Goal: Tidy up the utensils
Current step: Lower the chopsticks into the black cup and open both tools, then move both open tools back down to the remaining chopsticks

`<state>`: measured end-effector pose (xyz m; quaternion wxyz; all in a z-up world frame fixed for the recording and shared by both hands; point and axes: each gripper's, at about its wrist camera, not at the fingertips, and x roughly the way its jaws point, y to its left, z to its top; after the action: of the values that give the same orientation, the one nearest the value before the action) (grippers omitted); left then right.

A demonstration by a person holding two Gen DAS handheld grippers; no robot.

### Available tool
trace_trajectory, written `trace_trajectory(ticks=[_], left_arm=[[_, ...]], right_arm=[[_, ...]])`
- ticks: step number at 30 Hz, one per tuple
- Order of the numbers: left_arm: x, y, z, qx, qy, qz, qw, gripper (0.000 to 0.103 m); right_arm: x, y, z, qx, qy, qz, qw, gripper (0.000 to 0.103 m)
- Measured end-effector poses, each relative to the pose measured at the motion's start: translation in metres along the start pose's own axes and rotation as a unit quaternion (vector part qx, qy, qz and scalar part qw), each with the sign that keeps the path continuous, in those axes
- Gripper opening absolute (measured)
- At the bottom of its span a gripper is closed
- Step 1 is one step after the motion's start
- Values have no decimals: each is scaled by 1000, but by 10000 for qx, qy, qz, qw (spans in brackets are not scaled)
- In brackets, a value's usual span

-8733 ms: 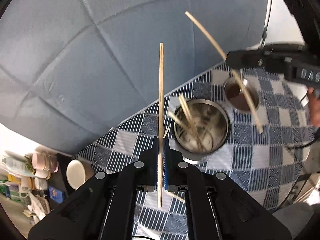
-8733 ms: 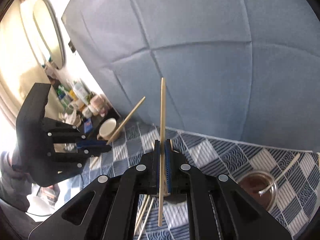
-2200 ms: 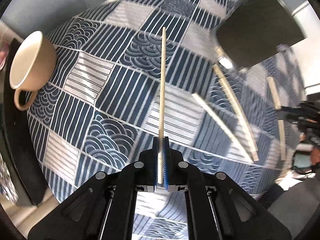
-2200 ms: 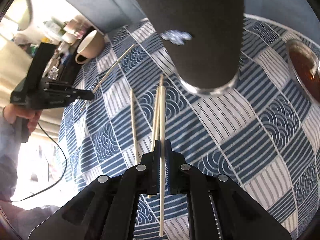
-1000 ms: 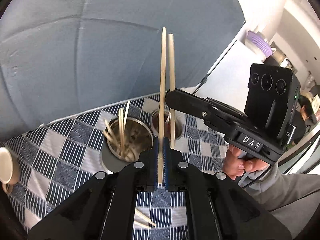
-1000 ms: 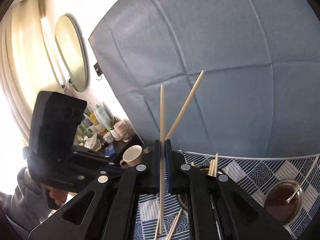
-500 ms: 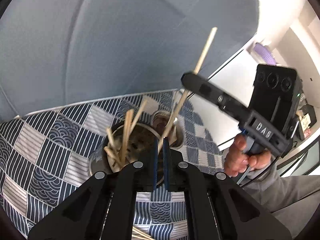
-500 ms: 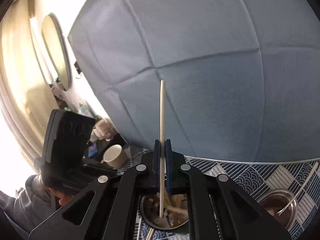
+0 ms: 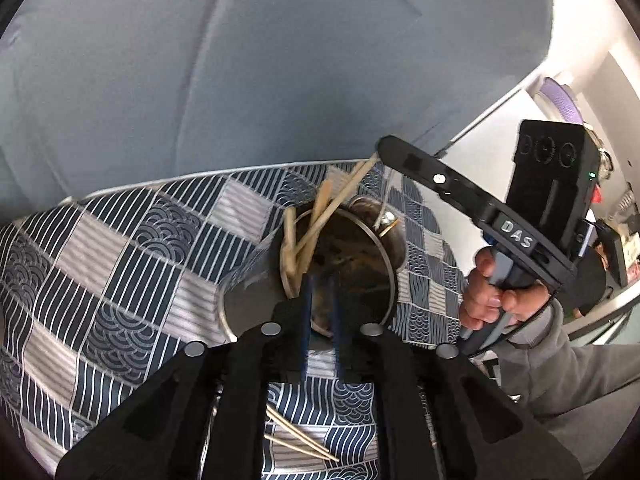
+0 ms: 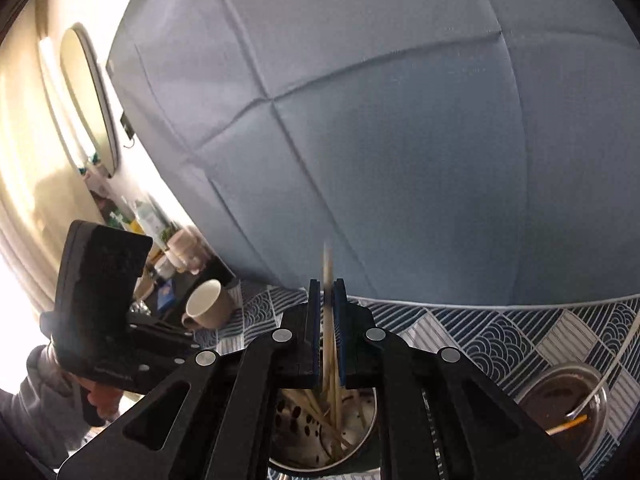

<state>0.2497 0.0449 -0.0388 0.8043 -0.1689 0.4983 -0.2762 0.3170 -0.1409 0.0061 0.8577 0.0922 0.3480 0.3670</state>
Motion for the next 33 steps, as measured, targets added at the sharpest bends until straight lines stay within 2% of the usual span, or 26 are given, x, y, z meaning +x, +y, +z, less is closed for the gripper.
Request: trace_trajectory(ticks=[4,6,8,9,13,18,25,33], left_arm=[[-4,1,-6,-80,25,174,9998,35],[-7,1,-9,-111,29,236,9997,39],[-10,1,-14,-152,42,314,9994,44],[-12,1,-16,-177,42,364,9992,49],[-18,4,-26,-305,21,487,9983,59],[-18,8,-43,-465,139,612,9969,65],[2,10,-77,-543,509,775,9942,67],[30,21,-114,-725,1008,991,9873,69]], right_arm=[[-6,2,-3,42,91,-102,9999,13],[-12,3,-4,92,46,-151,9998,33],[-19,5,-6,102,-19,-171,9998,34],[-21,6,-7,103,-15,-177,9998,37],[-28,11,-12,80,1,-296,9995,48],[-36,16,-23,83,45,-375,9993,59],[-40,15,-51,241,214,-419,9986,61],[-40,16,-94,390,546,-539,9963,61]])
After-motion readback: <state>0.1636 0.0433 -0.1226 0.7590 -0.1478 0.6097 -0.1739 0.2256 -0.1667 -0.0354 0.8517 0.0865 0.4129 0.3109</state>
